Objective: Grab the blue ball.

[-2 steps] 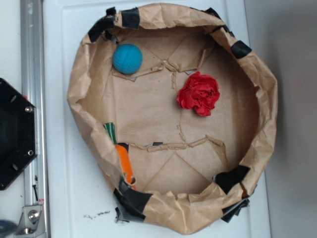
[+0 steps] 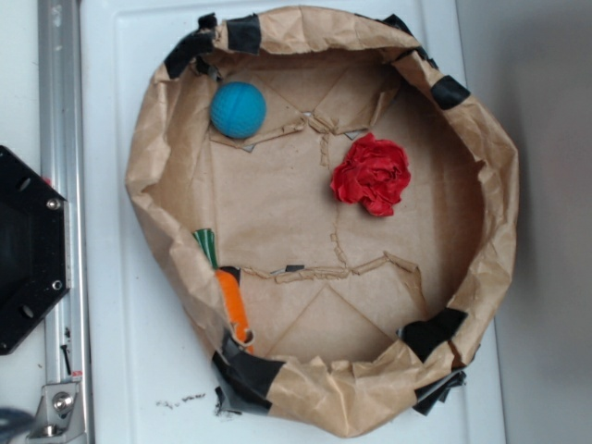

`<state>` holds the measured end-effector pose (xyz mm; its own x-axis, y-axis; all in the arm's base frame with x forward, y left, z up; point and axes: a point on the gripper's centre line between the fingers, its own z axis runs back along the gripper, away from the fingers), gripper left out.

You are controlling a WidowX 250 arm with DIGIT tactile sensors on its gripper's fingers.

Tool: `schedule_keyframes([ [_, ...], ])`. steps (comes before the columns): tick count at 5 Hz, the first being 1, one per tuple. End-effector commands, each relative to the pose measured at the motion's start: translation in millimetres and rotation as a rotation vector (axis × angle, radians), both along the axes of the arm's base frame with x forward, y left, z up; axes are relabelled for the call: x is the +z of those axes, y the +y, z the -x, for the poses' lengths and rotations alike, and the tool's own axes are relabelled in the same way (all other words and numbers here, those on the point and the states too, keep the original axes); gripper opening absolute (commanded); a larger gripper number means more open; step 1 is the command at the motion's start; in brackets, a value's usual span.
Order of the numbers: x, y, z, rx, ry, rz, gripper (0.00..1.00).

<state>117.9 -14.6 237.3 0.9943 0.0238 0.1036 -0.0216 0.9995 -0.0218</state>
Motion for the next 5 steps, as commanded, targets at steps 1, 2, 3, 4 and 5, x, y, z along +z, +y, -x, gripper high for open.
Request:
schedule_keyframes([
  [1,-45.7,47.9,-101.1,-0.262,-0.181,-0.126,1.0],
  [2,-86.3,59.2,-123.4,-0.353,-0.091,-0.122,1.0],
  [3,-130.0,67.7,-124.1,-0.457,-0.021,-0.071,1.0],
  [4,-156.2,80.4,-116.5,-0.58,-0.016,-0.164,1.0],
  [5,-179.7,99.7,-106.0,-0.605,-0.039,-0.191,1.0],
])
